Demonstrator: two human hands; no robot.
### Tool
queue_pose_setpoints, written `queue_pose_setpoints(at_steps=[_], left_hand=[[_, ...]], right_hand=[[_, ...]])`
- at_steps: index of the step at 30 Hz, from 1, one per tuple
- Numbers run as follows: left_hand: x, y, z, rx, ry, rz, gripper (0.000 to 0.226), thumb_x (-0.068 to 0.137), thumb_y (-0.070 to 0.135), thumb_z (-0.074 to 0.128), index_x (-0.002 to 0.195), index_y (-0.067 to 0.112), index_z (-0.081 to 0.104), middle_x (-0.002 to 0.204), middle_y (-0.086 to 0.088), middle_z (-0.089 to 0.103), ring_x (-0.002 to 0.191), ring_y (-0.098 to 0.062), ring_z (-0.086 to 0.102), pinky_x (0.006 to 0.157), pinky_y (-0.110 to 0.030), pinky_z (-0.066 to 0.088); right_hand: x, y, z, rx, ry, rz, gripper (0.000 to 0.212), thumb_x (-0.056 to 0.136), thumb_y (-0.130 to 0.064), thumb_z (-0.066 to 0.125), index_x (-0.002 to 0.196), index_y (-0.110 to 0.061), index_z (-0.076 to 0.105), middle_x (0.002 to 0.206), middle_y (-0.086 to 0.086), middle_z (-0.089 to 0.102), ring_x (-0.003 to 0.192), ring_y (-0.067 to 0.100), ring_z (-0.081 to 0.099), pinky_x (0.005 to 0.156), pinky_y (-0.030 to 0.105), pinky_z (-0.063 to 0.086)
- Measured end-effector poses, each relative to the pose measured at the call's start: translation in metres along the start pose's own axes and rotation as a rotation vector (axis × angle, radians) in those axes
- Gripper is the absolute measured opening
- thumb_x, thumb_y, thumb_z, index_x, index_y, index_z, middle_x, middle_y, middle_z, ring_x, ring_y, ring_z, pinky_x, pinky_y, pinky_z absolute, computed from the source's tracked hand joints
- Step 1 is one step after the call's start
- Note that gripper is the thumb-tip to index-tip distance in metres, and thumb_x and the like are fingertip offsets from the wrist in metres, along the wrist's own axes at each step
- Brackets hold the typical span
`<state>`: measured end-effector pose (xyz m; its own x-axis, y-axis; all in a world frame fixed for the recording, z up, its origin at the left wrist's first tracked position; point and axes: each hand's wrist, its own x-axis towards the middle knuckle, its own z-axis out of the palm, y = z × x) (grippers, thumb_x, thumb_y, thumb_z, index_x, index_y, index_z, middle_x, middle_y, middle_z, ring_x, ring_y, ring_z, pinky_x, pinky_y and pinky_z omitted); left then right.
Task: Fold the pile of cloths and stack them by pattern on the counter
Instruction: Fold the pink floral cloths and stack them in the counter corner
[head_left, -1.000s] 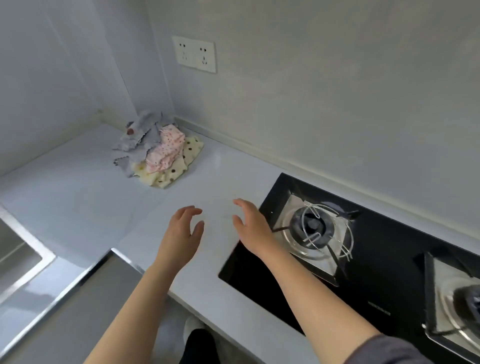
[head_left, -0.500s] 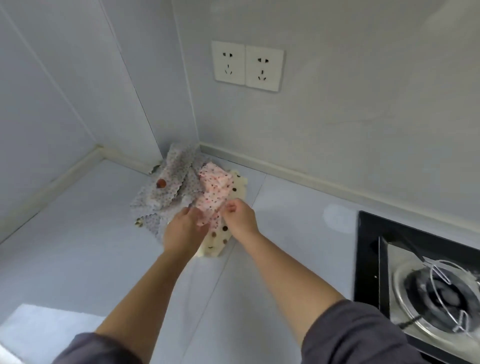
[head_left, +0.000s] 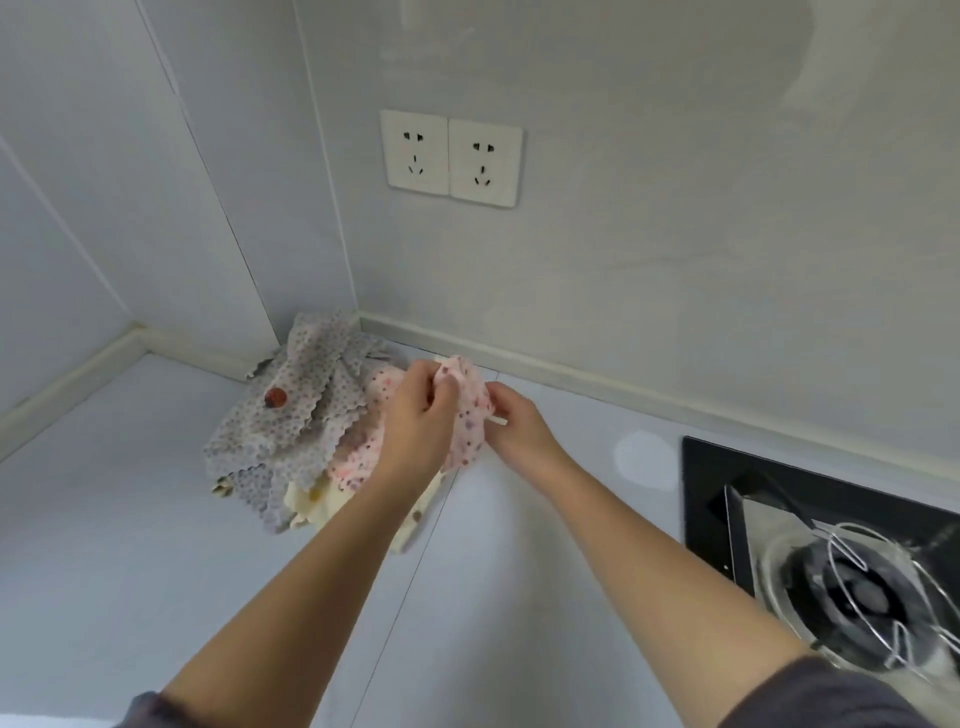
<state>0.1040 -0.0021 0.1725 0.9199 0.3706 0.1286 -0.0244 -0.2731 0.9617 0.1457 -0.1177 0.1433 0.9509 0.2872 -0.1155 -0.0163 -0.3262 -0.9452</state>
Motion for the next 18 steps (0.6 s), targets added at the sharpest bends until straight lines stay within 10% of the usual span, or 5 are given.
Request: queue_pose_setpoints(at_steps=[9, 14, 18], left_hand=[[-0.011, -0.046, 0.07, -0.154, -0.122, 0.036, 0.013, 0.094, 0.021, 0.056, 0.083, 0.014, 0.057, 0.068, 0.004, 0.055, 0.058, -0.005, 0.048, 0.057, -0.02, 0.041], [-0.037, -0.08, 0.069, 0.213, -0.116, 0.248, 0.02, 0.088, 0.038, 0.064, 0.089, 0.018, 0.06, 0.07, 0.013, 0.054, 0.064, -0.006, 0.05, 0.056, -0.02, 0.041], [-0.068, -0.092, 0.046, 0.668, -0.179, 0.611, 0.053, 0.078, 0.06, 0.065, 0.117, 0.029, 0.045, 0.094, 0.016, 0.058, 0.08, -0.012, 0.058, 0.067, -0.032, 0.046]], right_hand=[[-0.021, 0.077, -0.076, 0.145, 0.139, -0.038, 0.023, 0.099, -0.013, 0.041, 0.085, -0.018, 0.058, 0.074, -0.003, 0.057, 0.069, 0.014, 0.052, 0.074, 0.033, 0.045], [-0.047, 0.101, -0.088, 0.134, 0.284, -0.063, 0.017, 0.095, -0.018, 0.05, 0.089, -0.017, 0.066, 0.078, 0.0, 0.067, 0.068, 0.013, 0.062, 0.054, 0.019, 0.047], [-0.079, 0.102, -0.093, 0.065, 0.28, -0.098, 0.015, 0.091, -0.019, 0.058, 0.094, -0.012, 0.071, 0.098, 0.012, 0.072, 0.091, 0.024, 0.069, 0.082, 0.033, 0.055]])
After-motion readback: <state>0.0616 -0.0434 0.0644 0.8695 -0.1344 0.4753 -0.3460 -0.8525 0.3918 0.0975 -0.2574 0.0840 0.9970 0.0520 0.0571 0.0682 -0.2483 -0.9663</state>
